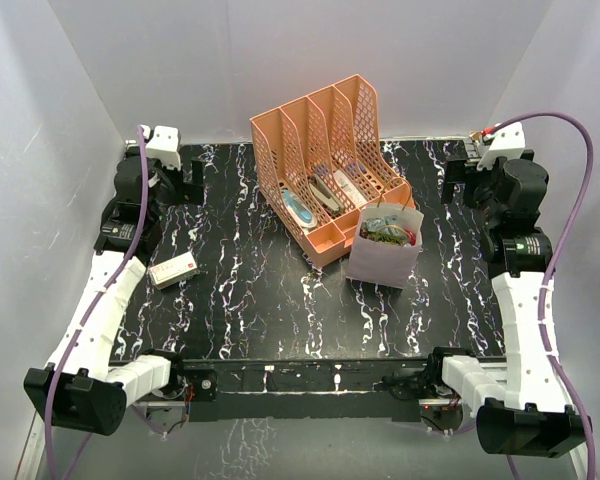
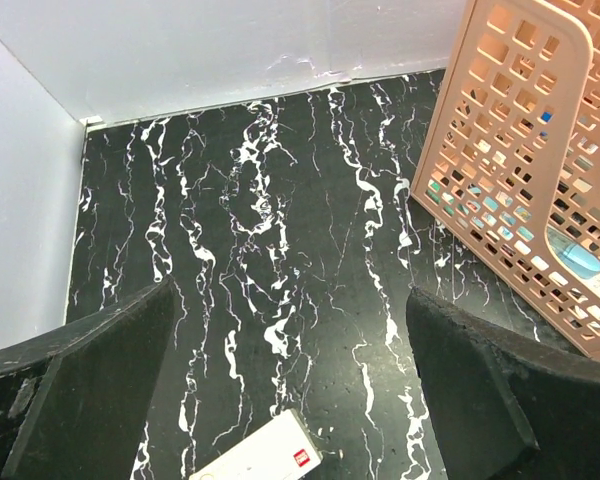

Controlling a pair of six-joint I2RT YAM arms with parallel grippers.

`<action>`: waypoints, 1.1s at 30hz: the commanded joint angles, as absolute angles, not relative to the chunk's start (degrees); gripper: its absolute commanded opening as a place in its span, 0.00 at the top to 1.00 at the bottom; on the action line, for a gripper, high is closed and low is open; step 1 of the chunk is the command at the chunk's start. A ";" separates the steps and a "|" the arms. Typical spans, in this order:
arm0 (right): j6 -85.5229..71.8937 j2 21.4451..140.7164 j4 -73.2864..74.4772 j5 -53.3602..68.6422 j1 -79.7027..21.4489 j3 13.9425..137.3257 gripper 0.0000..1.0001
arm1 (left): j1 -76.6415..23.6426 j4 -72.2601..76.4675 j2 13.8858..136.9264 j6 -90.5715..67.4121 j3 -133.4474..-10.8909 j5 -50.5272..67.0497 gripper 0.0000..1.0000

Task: Place the snacks into the paper bag
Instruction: Reset both arms

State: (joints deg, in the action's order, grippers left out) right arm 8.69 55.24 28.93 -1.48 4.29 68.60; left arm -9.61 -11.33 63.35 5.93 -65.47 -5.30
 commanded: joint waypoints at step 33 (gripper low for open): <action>7.36 48.04 28.74 -2.61 6.15 66.22 0.01 | -6.42 -12.83 60.62 3.99 -65.57 2.77 0.02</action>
State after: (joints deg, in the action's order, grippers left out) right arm 8.40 48.64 30.65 -1.08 5.80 66.52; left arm -6.85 -13.72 62.17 4.71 -65.67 1.69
